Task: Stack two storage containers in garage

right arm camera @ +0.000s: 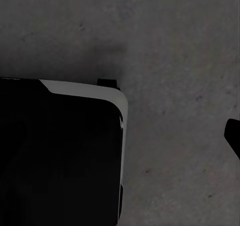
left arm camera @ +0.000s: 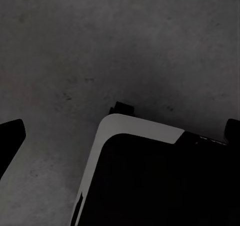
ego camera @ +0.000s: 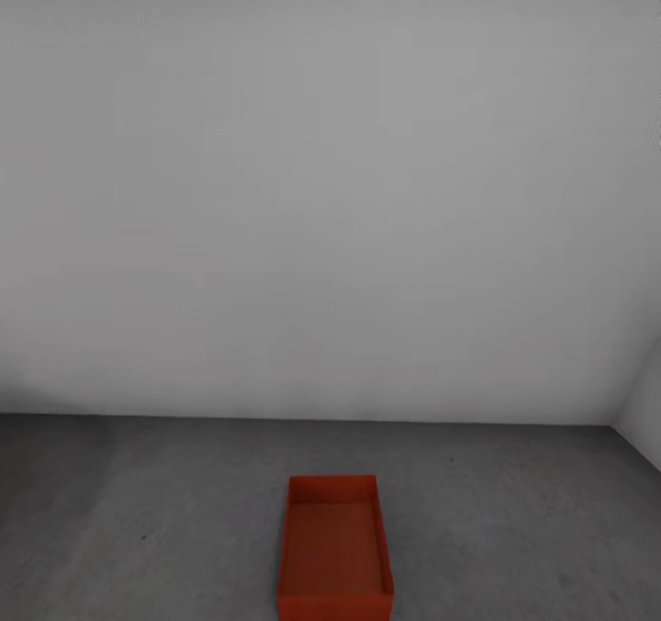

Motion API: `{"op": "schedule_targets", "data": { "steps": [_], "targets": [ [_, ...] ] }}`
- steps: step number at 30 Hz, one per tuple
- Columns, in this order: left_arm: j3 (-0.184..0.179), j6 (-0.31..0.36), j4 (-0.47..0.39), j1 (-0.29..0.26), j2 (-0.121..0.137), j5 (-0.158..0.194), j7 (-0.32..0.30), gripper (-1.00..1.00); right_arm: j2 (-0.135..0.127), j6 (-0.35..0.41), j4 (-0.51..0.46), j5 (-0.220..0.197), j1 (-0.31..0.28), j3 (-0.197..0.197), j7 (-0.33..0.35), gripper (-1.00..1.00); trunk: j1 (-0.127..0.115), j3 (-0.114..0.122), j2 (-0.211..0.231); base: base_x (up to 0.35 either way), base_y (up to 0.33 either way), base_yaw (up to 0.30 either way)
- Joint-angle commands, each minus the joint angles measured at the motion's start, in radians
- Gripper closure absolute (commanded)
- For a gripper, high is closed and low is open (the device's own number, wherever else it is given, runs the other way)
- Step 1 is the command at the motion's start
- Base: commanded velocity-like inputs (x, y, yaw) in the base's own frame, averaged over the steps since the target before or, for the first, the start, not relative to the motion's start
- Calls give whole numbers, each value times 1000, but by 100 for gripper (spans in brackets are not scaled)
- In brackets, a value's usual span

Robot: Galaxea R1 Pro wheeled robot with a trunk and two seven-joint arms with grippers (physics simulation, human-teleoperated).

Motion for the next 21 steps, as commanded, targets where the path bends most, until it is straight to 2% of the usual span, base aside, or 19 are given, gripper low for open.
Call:
{"op": "schedule_targets", "data": {
  "steps": [1,21],
  "targets": [
    [8,-3,1,-1,0,1,-3,-100,1,-5,3,-7,-1,9,0,-100,0,0,-1,0,0,0],
    [8,-3,1,-1,0,1,-3,-100,1,-5,3,-7,-1,9,0,-100,0,32,-1,0,0,0]
  ]
}}
